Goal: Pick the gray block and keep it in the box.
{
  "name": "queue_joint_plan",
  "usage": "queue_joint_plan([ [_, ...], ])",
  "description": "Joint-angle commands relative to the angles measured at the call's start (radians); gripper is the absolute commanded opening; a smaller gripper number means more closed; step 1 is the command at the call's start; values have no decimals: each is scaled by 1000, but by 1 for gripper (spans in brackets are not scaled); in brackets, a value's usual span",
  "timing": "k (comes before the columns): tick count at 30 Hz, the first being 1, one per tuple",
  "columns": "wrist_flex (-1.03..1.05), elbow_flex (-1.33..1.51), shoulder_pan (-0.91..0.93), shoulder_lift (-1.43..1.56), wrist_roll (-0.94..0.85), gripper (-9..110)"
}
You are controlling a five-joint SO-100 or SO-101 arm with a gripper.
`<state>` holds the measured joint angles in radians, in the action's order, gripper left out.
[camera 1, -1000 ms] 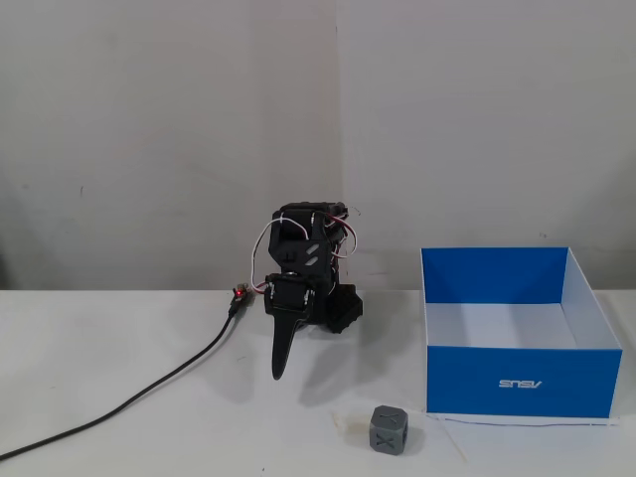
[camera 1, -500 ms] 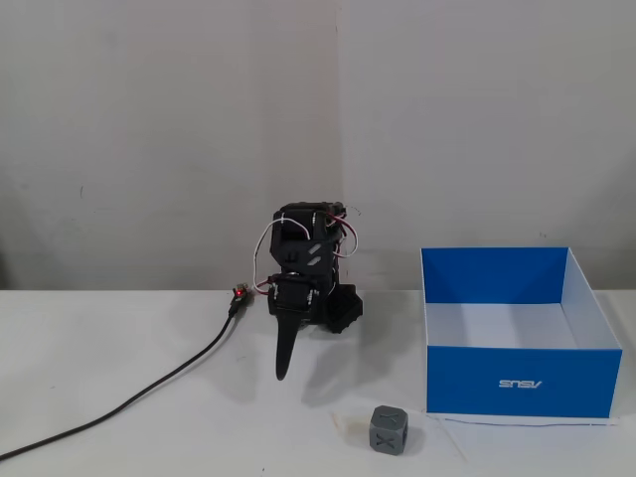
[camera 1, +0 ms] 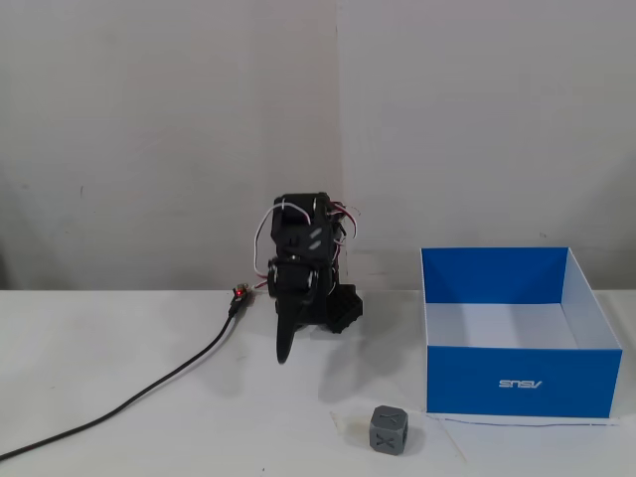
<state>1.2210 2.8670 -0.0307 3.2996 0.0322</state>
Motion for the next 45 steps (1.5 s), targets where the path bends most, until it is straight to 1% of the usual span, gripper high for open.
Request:
queue_joint_plan([
  [1, -3, -164, -49, -72, 43, 0],
  [8, -21, -325, -109, -327, 137, 0],
  [16, -26, -499, -178, -637, 284, 0],
  [24, -81, -672, -190, -1020, 387, 0],
  [30, -67, -790, -235, -1140, 469, 0],
  [32, -60, -801, -262, -1141, 506, 5],
  [35, -52, -811, -311, -1138, 538, 16],
  [37, -48, -821, -345, -1140, 561, 21],
  [45, -31, -868, -457, -1229, 655, 28],
])
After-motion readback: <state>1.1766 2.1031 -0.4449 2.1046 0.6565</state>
